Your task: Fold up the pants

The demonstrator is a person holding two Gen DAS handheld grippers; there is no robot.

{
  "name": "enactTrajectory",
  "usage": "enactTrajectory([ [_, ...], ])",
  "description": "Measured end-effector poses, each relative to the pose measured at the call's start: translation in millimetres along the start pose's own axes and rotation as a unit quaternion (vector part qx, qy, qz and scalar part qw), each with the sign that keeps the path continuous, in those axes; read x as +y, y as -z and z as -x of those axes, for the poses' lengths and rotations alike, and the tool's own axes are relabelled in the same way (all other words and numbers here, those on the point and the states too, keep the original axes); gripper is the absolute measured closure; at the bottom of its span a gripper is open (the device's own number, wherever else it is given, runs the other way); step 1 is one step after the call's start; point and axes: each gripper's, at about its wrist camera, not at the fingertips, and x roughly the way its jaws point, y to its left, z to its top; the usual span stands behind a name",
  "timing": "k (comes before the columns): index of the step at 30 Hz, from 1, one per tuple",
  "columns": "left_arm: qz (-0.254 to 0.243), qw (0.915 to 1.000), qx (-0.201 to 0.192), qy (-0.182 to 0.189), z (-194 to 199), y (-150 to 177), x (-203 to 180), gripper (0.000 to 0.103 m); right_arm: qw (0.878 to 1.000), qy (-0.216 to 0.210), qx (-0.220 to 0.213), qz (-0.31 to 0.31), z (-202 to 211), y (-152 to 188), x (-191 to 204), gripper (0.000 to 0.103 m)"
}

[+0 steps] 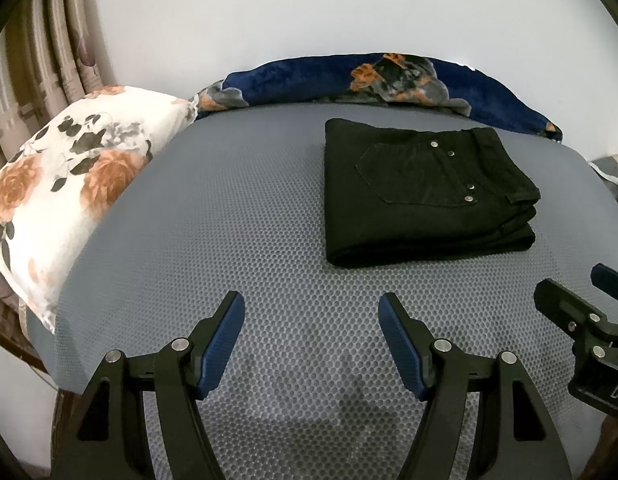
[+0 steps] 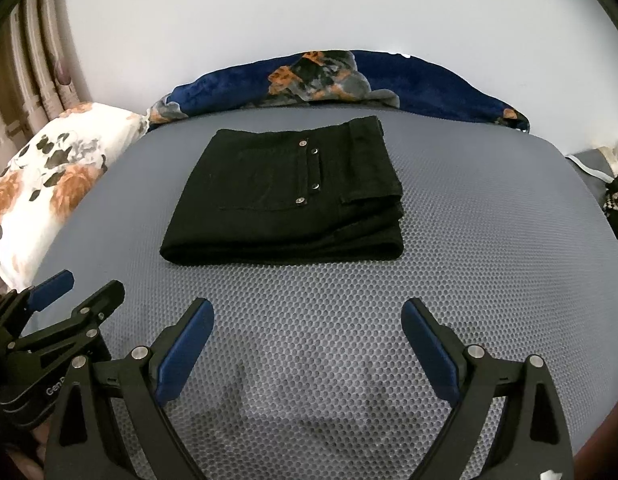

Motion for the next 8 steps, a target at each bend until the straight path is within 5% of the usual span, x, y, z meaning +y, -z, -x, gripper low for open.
enactTrajectory([
  [8, 0.003, 1.0, 0.005, 0.005, -3.6, -0.6, 0.3, 0.033, 1.0, 0.003, 0.003, 0.002, -2.6, 0.2, 2.0, 0.01],
])
